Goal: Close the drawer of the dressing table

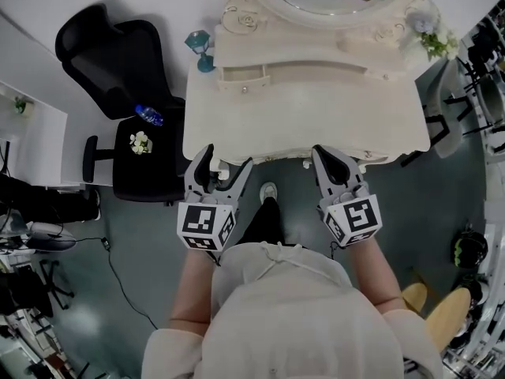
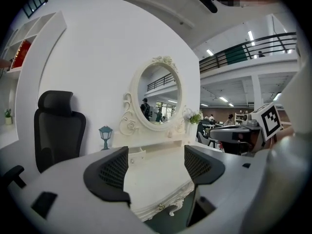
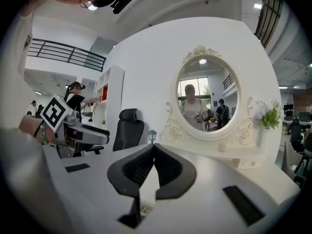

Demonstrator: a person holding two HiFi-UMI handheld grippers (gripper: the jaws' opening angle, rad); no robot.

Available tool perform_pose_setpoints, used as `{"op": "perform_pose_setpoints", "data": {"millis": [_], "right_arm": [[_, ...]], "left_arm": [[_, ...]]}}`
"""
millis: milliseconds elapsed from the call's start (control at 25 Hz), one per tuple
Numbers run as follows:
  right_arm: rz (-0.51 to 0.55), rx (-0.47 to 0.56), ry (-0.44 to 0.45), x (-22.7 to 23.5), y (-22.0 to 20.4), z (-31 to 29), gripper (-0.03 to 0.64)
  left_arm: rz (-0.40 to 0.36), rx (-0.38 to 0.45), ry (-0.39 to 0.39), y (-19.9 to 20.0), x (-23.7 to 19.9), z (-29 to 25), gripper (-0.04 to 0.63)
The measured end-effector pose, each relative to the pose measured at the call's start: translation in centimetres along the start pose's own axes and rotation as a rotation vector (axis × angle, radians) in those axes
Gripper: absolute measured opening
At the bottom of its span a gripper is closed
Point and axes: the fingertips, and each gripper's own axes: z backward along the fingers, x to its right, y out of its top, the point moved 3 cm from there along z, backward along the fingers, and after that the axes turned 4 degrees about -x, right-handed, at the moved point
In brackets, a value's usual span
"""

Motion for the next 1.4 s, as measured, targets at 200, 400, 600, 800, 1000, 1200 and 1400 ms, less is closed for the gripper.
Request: {"op": "perform_pose_setpoints", "data": {"millis": [200,400,600,800,1000,1200,1400], "right_arm": [[-0.011,-0.022,0.023,3.4,0.2,-5.7,0.006],[-0.015,-0.058,0.036,6.0,-0.7,-10.9,0.006],[-0.008,-0.09,0.064,7.6,-2.7,-15.9,0.006],[-0.021,-0.141,0.08,9.0,-4.9,-19.9,0.006],[-0.043,-0.189,0.087,10.2,-7.1,-22.9,0.006],[-0.053,-0.21,0.089,11.2,-7.8,-24.6,0.006],[-0.062,-0.221,0.093,12.0,-8.1,-25.5,0.006]], "left_arm": [[0.04,0.006,-0.001,0.3,-2.1,-5.9,0.376],[0.074,-0.024,0.018,-1.4,-5.0,-11.5,0.376],[0.072,-0.092,0.031,-5.1,-7.2,-16.8,0.376],[0.091,-0.156,0.038,-8.4,-8.9,-21.3,0.376],[0.114,-0.22,0.037,-10.1,-10.0,-25.0,0.363],[0.179,-0.245,0.111,-11.1,-11.7,-26.5,0.215],[0.196,-0.285,0.132,-12.1,-12.2,-28.0,0.213]]}}
